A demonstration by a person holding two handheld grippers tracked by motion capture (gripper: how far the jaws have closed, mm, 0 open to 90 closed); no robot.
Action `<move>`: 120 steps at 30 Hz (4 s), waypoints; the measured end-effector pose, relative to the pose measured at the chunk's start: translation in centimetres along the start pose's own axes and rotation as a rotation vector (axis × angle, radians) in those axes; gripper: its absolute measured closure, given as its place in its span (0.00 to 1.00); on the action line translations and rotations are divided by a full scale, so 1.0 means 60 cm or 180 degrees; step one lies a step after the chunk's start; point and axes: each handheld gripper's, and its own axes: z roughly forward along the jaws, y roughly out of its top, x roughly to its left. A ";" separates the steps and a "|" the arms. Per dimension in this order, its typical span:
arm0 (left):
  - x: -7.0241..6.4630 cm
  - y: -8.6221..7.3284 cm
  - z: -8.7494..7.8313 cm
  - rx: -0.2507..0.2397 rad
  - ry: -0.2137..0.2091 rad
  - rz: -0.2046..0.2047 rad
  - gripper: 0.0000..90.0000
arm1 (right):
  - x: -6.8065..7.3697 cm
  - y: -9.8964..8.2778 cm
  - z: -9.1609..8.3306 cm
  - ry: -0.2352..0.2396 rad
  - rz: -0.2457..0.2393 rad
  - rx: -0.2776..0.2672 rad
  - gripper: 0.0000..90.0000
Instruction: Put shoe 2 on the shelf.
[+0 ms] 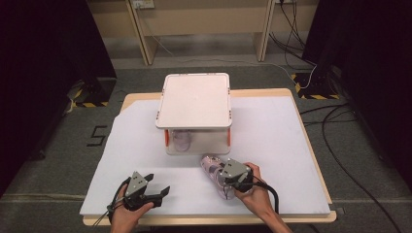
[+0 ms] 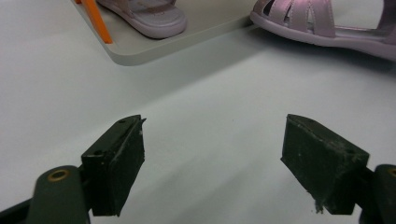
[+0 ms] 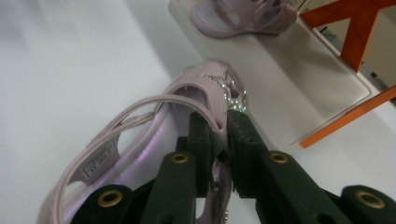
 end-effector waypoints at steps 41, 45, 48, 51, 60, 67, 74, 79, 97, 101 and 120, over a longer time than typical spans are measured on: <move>0.000 -0.001 0.001 -0.0011 -0.0023 -0.0020 0.23 | -0.063 0.081 0.154 -0.0616 0.0194 0.0039 0.63; 0.000 -0.001 0.001 -0.0001 -0.0017 -0.0012 0.23 | -0.068 0.087 0.131 -0.0466 0.0479 -0.0037 0.53; 0.000 -0.001 0.000 -0.0005 -0.0013 -0.0010 0.23 | -0.066 0.088 0.108 -0.0365 0.0597 -0.0161 0.50; 0.000 -0.001 0.000 0.0007 -0.0010 -0.0010 0.23 | -0.060 0.083 0.082 -0.0280 0.0639 -0.0286 0.47; 0.000 -0.001 0.001 0.0009 -0.0007 -0.0008 0.23 | -0.030 0.037 0.041 -0.0156 0.0866 -0.0323 0.37; -0.001 -0.001 0.001 0.0010 -0.0010 -0.0004 0.23 | -0.011 0.007 0.064 -0.0066 0.0830 -0.0089 0.36; -0.001 -0.001 0.001 0.0005 -0.0012 -0.0005 0.23 | -0.002 -0.003 0.089 -0.0058 0.0774 0.0140 0.45; -0.001 -0.001 0.002 0.0019 -0.0013 -0.0003 0.23 | 0.003 -0.001 0.096 -0.0005 0.0812 0.0124 0.55; -0.001 -0.001 0.002 0.0018 -0.0020 0.0002 0.23 | -0.047 0.041 0.175 -0.0370 0.0960 0.0141 0.61; 0.000 -0.001 0.002 0.0014 -0.0015 -0.0007 0.23 | -0.058 0.045 0.186 -0.0354 0.0941 0.0141 0.60; -0.001 -0.001 0.001 0.0011 -0.0010 -0.0003 0.23 | -0.042 0.009 0.046 -0.0030 0.1104 -0.0233 0.40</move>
